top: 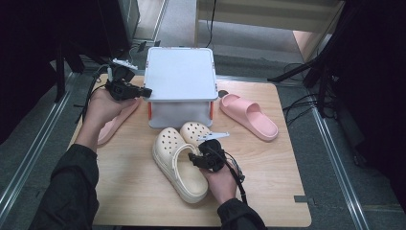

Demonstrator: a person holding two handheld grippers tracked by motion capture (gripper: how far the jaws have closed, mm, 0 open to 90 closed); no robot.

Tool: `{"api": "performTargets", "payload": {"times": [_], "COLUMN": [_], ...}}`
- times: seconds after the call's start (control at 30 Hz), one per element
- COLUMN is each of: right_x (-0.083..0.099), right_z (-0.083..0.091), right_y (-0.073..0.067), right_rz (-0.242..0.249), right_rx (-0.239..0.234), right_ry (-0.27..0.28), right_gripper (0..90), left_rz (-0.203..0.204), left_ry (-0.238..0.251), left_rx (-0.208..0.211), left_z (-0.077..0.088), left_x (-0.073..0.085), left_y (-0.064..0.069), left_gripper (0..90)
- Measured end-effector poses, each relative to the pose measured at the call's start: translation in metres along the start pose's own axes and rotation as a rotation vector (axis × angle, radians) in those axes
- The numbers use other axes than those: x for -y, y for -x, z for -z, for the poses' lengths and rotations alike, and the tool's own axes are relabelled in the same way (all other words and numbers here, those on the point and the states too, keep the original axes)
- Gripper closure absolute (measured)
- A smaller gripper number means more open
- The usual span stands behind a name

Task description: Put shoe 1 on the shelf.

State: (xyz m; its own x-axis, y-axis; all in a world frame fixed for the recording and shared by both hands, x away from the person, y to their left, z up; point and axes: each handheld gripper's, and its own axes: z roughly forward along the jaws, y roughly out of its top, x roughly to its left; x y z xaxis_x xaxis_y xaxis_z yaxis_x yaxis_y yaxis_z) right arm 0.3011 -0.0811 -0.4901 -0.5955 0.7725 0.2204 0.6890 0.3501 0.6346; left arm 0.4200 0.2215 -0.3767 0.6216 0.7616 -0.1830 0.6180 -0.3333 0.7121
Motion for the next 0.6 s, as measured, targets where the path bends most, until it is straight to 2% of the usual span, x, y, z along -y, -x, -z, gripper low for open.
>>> {"api": "performTargets", "payload": {"times": [0.1, 0.17, 0.3, 0.6], "right_x": [-0.008, -0.015, -0.029, -0.070], "right_z": [0.005, 0.007, 0.009, 0.002], "right_y": [0.000, 0.000, -0.001, 0.007], "right_rz": [-0.009, 0.008, 0.030, 0.029], "right_rx": [-0.023, -0.024, -0.007, 0.019], "right_ry": [0.011, 0.004, 0.017, 0.050], "right_gripper": [66.7, 66.6, 66.6, 66.5], "left_rz": [0.003, 0.004, 0.005, 0.010], "left_ry": [0.001, 0.002, 0.002, 0.003], "left_rx": [0.005, 0.004, 0.002, 0.006], "left_z": [0.000, 0.000, 0.000, 0.000], "left_x": [0.000, 0.001, 0.000, 0.001], "left_y": [-0.001, -0.001, 0.000, -0.001], "left_gripper": [89.3, 89.2, 89.2, 89.3]}}
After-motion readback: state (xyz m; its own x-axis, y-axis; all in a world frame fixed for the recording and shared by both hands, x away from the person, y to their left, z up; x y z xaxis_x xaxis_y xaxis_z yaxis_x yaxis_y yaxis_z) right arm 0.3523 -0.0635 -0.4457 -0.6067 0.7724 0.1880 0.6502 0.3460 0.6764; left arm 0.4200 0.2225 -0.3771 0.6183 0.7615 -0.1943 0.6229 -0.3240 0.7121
